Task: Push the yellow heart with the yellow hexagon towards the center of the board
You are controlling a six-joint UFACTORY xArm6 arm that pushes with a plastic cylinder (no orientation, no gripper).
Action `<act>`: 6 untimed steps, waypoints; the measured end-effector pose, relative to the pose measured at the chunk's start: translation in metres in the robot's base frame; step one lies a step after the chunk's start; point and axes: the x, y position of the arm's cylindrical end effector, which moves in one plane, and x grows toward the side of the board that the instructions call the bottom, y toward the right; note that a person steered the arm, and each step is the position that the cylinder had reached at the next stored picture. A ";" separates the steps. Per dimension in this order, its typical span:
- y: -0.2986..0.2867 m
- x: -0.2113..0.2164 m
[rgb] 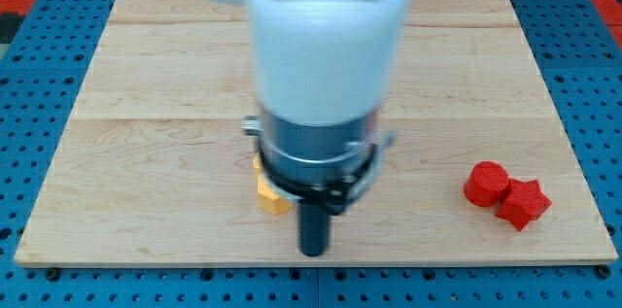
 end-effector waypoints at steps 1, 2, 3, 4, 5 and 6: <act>-0.015 -0.024; -0.045 -0.020; -0.031 -0.018; -0.034 -0.018; -0.071 -0.019; -0.057 -0.035</act>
